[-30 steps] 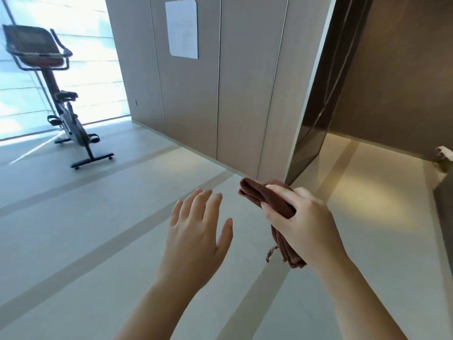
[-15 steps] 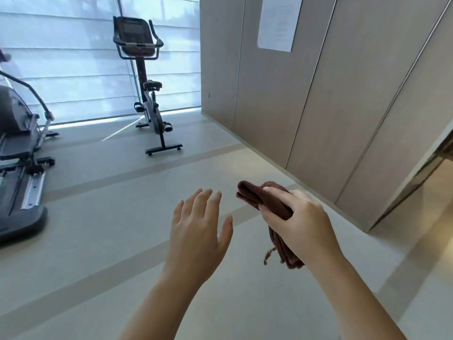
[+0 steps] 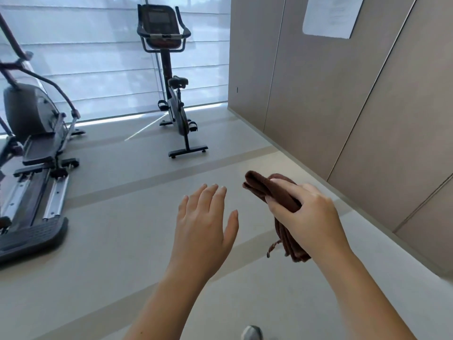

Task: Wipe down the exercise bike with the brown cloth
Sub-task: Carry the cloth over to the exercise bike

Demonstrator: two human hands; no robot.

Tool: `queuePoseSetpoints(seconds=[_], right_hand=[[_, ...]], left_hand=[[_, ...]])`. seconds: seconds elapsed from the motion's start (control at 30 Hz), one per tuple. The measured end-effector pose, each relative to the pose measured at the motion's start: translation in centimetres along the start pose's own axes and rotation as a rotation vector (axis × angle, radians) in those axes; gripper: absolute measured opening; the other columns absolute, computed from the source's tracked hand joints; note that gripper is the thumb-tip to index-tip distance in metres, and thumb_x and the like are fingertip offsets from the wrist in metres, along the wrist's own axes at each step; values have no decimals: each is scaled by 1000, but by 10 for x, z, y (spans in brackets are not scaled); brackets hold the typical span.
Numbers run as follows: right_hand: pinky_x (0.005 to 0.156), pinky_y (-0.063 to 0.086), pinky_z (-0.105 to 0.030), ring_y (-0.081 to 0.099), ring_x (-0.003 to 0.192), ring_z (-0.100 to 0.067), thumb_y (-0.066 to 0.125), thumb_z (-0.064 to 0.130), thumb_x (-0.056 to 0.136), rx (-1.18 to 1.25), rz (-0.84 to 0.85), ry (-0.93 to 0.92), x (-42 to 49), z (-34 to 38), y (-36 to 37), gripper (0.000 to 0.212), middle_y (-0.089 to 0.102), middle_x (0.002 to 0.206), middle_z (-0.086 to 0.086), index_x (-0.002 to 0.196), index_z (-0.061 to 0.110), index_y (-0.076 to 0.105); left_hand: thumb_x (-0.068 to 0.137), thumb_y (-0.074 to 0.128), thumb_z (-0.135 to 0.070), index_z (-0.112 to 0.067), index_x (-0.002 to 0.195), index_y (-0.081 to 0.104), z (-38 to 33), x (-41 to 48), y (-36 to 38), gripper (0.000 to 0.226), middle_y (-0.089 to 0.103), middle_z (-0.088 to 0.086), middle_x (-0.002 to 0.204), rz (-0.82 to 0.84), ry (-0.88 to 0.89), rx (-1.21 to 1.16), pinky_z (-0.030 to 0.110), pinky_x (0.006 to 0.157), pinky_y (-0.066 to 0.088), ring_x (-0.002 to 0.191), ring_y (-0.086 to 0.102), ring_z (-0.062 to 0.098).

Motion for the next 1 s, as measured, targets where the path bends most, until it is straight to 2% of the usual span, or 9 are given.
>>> queuePoseSetpoints(seconds=[0.2,0.4,0.53,0.73,0.87,1.0], right_hand=[[56,35,-14,52,74,-3,55,48,80,45,-17,-12,135,-54,36,35,49,77,10,114,44,58],[62,42,-16,57,79,-11,59,45,79,58,-6,-49,281,-82,59,34,55,83,7,113,42,60],[58,37,-13,56,78,-9,57,47,78,60,35,-71,357,-90,88,36,55,82,9,113,41,60],[59,41,-18,56,76,-8,57,48,76,63,53,-86,470,-98,155,36,54,80,10,112,44,60],[57,37,-15,54,74,-6,55,48,76,26,47,-124,557,-86,208,34,53,78,9,110,46,59],[59,41,-17,56,77,-11,52,51,74,16,50,-119,649,-61,260,36,54,79,7,110,47,59]], left_hand=[[85,60,-23,-3,121,54,21,133,73,41,59,15,122,20,52,38,55,99,38,118,49,34],[86,47,-31,-5,121,54,43,268,120,44,60,13,121,-42,36,55,52,98,39,117,51,32],[85,53,-27,-3,118,56,72,328,154,41,61,14,119,-24,13,58,55,95,42,115,52,34],[86,38,-36,-4,118,56,140,430,199,49,61,13,119,-46,-3,61,53,96,41,115,52,32],[85,60,-23,-2,118,56,206,507,227,39,60,16,118,-61,-2,63,56,95,40,114,52,36],[85,61,-23,-3,120,55,275,592,239,41,59,15,120,-90,-21,38,54,99,37,115,50,34]])
Point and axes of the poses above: each hand's wrist, its own x-axis towards the middle knuckle, its own y-axis out of the palm, z = x × y, the point moved 3 cm from there along x, towards the middle knuckle
